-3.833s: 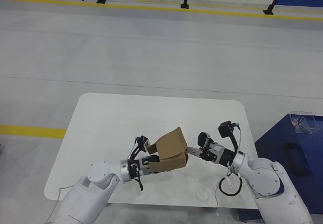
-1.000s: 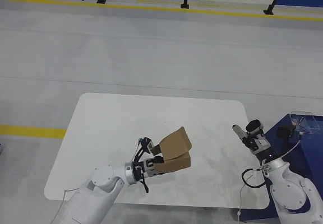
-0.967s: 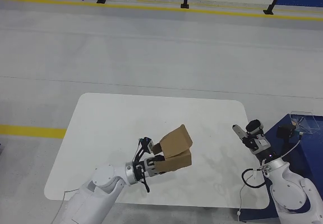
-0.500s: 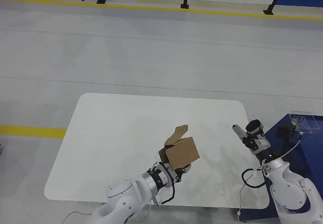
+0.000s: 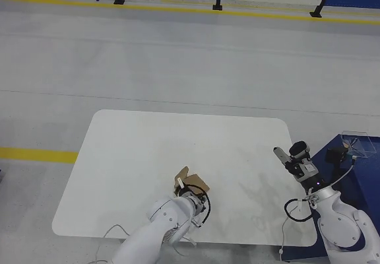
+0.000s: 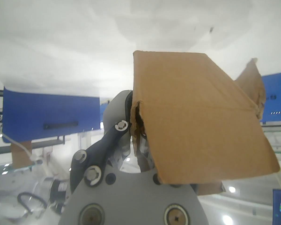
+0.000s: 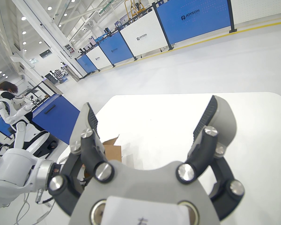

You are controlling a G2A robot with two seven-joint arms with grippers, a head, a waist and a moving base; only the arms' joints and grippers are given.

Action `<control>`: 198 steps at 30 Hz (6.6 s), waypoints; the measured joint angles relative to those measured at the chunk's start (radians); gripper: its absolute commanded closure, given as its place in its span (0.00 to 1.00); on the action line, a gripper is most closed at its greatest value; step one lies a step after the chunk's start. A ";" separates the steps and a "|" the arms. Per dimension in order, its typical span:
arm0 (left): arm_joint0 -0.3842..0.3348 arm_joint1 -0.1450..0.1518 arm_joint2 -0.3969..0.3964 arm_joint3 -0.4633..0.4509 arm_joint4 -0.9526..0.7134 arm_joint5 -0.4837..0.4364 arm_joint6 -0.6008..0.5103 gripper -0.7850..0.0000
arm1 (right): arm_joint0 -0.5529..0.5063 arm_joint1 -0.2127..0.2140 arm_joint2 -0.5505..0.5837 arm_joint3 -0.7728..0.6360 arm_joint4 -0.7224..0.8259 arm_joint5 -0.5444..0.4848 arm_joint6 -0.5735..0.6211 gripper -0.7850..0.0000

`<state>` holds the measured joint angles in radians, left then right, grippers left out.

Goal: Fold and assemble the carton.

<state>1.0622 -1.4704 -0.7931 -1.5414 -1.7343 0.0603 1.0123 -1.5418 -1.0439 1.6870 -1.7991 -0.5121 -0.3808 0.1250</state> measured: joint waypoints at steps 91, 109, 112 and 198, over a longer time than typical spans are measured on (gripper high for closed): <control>0.172 -0.040 -0.079 -0.145 0.943 0.952 -0.204 0.00 | 0.312 -0.082 -0.607 0.246 -0.545 0.278 0.338 0.00; 0.113 -0.143 -0.084 0.004 0.942 0.952 -0.204 0.00 | 0.331 -0.086 -0.542 0.254 -0.506 0.240 0.299 0.00; 0.108 -0.160 -0.098 0.006 0.922 0.952 -0.204 0.00 | 0.326 -0.084 -0.511 0.247 -0.464 0.217 0.290 0.00; 0.375 -0.113 -0.262 -0.520 1.149 0.812 -0.364 0.00 | 0.522 -0.164 -0.717 0.534 -0.575 0.275 0.253 0.00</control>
<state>1.4369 -1.5830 -1.0550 -2.0609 -0.5854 0.8723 0.6488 -1.0197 -1.2079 0.9705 -1.2650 -1.0872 -0.1059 0.3777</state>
